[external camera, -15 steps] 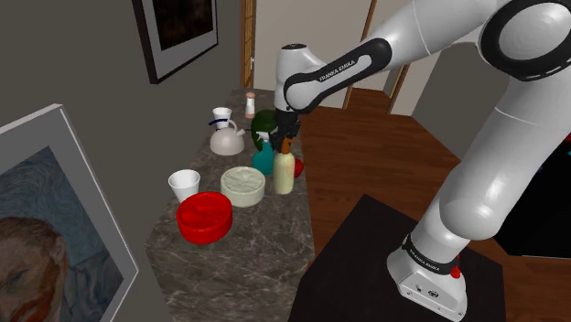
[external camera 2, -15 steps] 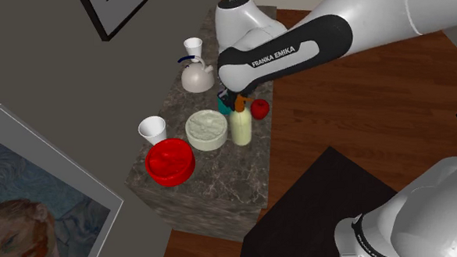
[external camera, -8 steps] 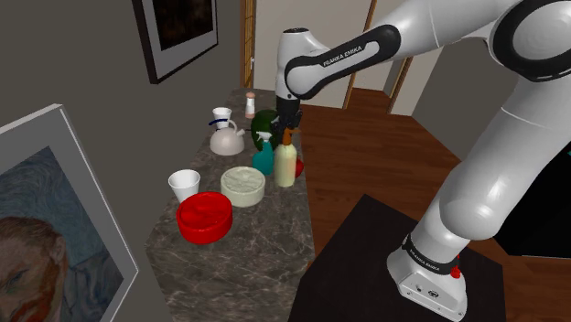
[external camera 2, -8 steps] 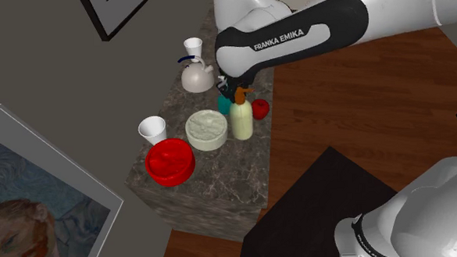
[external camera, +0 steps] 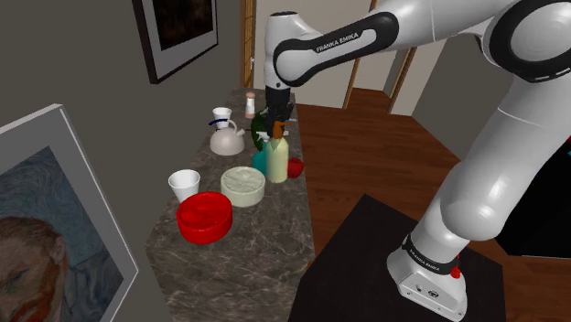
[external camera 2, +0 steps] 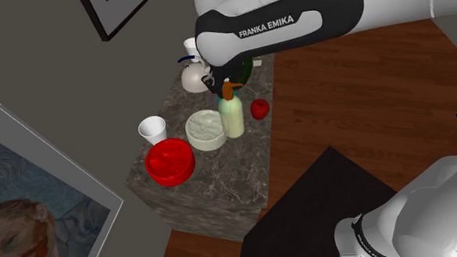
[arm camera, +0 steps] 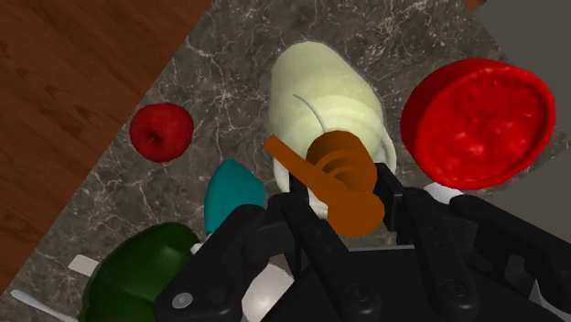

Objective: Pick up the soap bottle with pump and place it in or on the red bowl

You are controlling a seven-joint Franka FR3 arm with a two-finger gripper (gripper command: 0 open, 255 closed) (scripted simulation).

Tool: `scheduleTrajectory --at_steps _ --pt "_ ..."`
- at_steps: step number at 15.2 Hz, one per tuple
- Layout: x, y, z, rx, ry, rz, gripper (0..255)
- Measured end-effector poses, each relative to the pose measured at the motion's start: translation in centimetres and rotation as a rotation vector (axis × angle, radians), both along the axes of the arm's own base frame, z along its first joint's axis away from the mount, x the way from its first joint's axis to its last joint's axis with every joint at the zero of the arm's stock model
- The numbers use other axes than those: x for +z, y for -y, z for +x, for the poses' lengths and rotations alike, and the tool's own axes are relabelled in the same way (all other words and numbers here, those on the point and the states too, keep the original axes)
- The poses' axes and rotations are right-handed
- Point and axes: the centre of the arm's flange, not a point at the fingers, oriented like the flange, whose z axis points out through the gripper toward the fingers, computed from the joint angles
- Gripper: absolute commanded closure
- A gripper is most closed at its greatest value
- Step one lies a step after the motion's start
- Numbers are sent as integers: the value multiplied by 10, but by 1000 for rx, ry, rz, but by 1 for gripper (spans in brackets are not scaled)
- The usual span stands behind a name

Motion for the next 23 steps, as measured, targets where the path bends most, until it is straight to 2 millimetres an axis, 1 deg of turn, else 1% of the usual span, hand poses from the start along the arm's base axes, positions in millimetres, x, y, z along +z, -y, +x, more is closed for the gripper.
scheduleTrajectory --at_steps 6,8,13,19,20,23 --pt "19 -66 38 0 0 0 255" --pt "28 -88 46 1 0 0 255" --pt "50 -141 77 1 0 0 255" --pt "70 -210 112 2 0 0 255" --pt "74 -221 121 3 2 0 255" --pt "65 -230 124 0 -1 0 255"
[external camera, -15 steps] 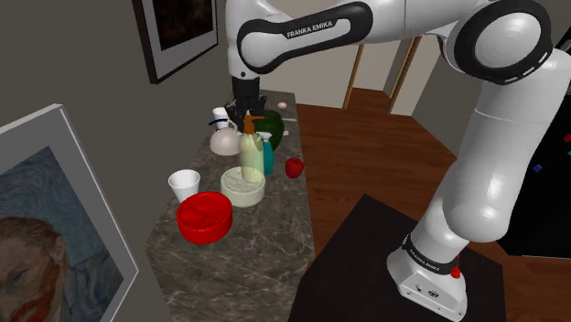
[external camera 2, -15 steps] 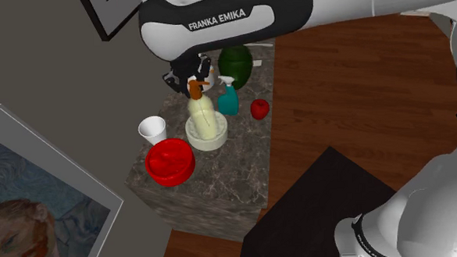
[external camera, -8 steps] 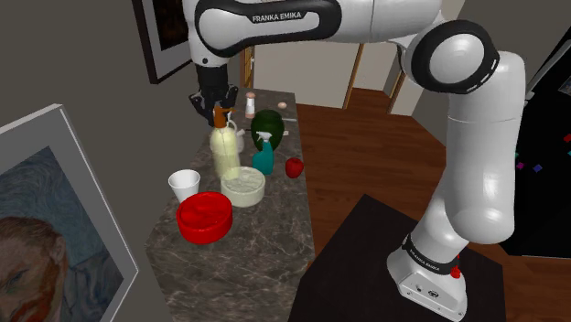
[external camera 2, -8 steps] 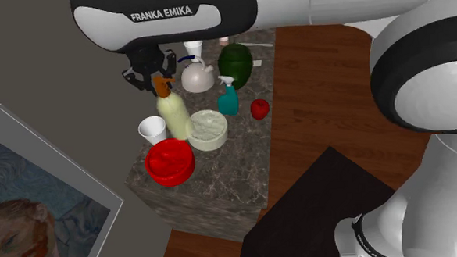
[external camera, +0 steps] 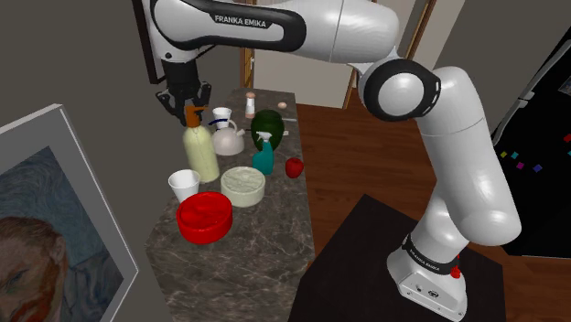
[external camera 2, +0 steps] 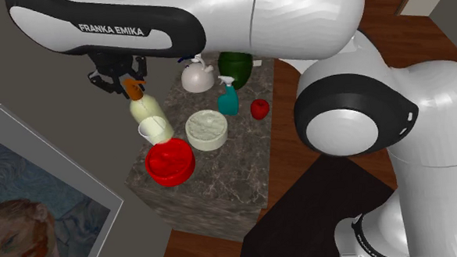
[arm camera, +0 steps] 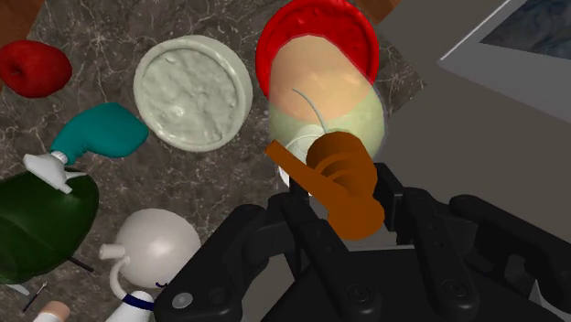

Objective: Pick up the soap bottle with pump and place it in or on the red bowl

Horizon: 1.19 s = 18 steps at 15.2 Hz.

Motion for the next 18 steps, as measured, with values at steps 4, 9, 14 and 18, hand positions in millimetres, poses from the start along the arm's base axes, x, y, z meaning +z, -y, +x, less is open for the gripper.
scheduleTrajectory --at_steps 4,9,14,18 --pt "-20 -1 0 -1 0 0 255" --pt "-46 -1 0 -1 0 0 255" --pt "-74 -2 1 -1 0 0 255" --pt "-95 -1 0 -1 0 0 255"
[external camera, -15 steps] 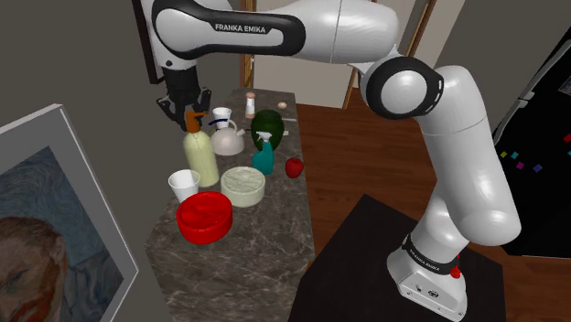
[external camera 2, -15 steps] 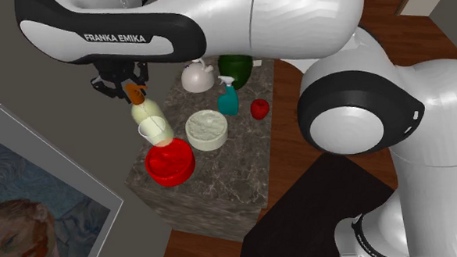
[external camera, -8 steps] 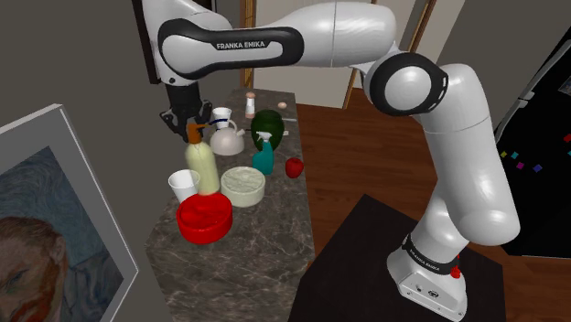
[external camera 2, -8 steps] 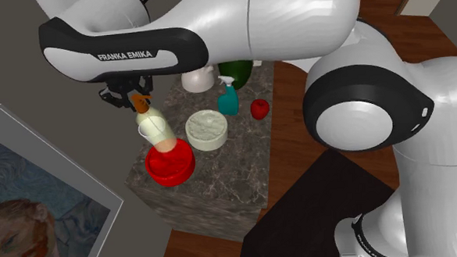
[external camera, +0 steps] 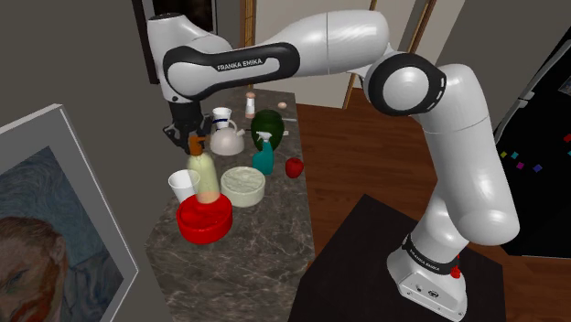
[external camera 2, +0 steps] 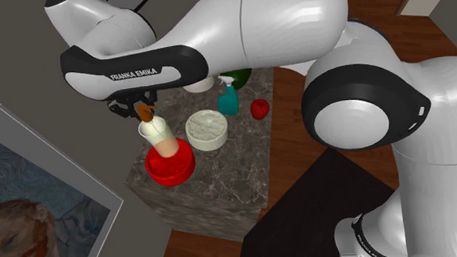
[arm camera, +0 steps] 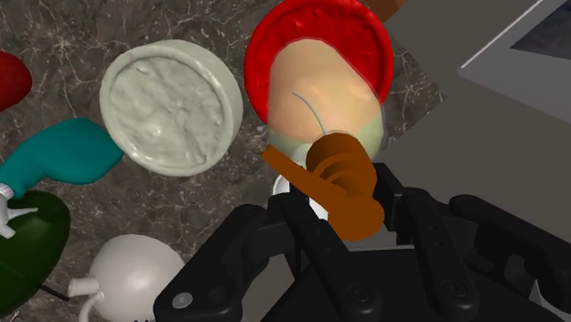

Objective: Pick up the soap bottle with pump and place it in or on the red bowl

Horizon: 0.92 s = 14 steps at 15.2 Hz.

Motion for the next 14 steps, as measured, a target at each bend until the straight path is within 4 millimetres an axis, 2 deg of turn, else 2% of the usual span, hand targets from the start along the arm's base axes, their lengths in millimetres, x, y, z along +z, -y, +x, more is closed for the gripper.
scheduleTrajectory --at_steps 9,14 --pt "-47 0 -1 0 0 0 255" --pt "-51 0 0 0 0 0 255"
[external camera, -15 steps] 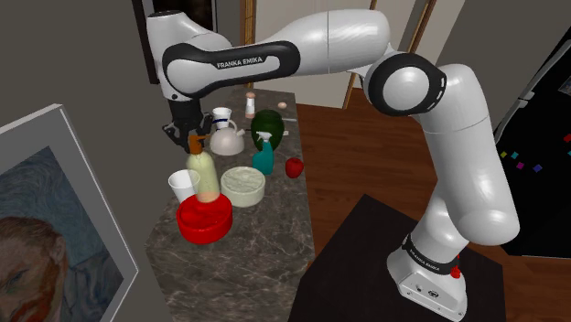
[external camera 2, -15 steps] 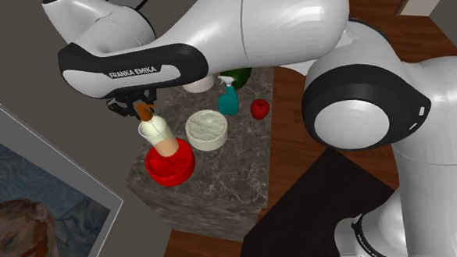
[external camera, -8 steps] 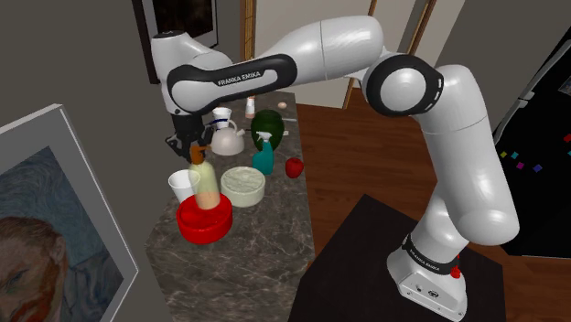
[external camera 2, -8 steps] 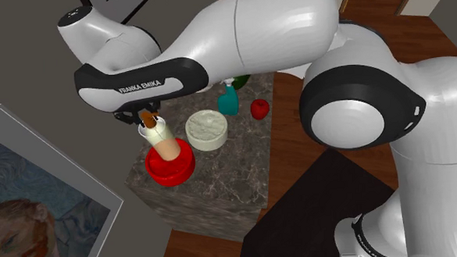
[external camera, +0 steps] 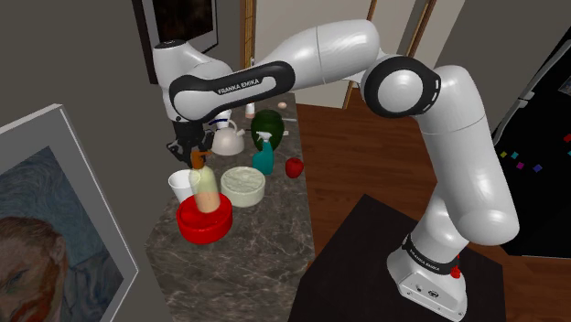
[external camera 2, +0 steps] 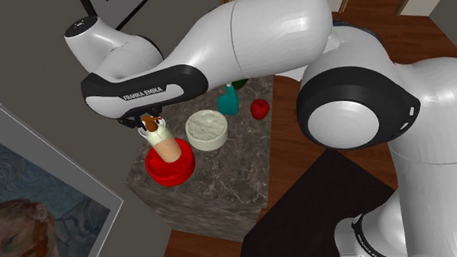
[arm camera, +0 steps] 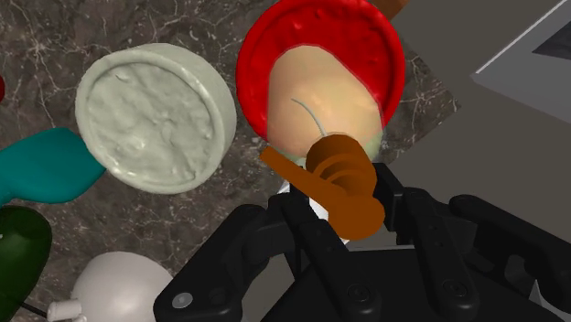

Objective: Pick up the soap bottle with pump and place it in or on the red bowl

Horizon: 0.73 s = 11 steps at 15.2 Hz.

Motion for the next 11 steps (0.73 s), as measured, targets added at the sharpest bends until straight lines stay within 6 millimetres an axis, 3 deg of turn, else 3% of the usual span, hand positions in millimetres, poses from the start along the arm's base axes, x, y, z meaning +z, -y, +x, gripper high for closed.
scheduleTrajectory --at_steps 1,2,8,11 --pt "0 0 0 0 0 0 255" --pt "0 0 0 0 0 0 0" --pt "0 0 0 0 1 0 0" --pt "26 -2 1 0 2 1 0"
